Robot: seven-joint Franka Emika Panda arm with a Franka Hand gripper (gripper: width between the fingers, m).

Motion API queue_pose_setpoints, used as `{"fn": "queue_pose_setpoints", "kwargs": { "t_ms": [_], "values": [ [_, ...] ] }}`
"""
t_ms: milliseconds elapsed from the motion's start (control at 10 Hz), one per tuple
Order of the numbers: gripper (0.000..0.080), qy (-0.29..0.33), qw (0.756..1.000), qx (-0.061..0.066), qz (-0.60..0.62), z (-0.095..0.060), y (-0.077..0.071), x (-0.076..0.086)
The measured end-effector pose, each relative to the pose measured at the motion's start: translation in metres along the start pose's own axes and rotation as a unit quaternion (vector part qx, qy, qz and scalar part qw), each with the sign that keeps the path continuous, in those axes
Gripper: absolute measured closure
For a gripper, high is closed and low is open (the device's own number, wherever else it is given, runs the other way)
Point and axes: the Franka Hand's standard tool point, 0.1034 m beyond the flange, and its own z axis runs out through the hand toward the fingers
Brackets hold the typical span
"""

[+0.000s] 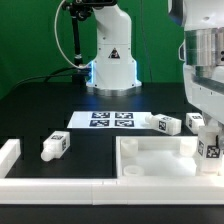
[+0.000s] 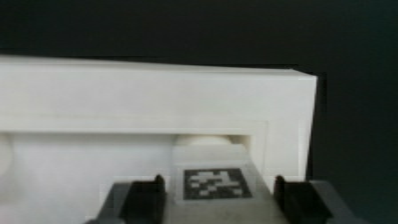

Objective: Assemble one leg

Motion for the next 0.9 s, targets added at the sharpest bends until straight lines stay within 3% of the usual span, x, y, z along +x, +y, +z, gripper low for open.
{"fn": "queue_pose_setpoints", "kwargs": {
  "t_ms": [100, 200, 300, 500, 800, 900],
  "values": [
    [0.0434, 0.002, 1.000, 0.000, -0.028, 0.000, 0.000, 0.001],
    [0.0298, 0.004, 0.989, 0.000, -0.145, -0.001, -0.001, 0.007],
    [0.0182, 0.005, 0.962, 0.001, -0.272, -0.003, -0.004, 0.015],
    [0.0160, 0.008, 0.924, -0.005, -0.382, -0.003, 0.002, 0.009],
    [0.0151, 0.011, 0.887, -0.008, -0.463, -0.003, 0.001, 0.014],
    [0.0151, 0.026, 0.795, -0.020, -0.605, -0.003, -0.004, 0.013]
  ]
}}
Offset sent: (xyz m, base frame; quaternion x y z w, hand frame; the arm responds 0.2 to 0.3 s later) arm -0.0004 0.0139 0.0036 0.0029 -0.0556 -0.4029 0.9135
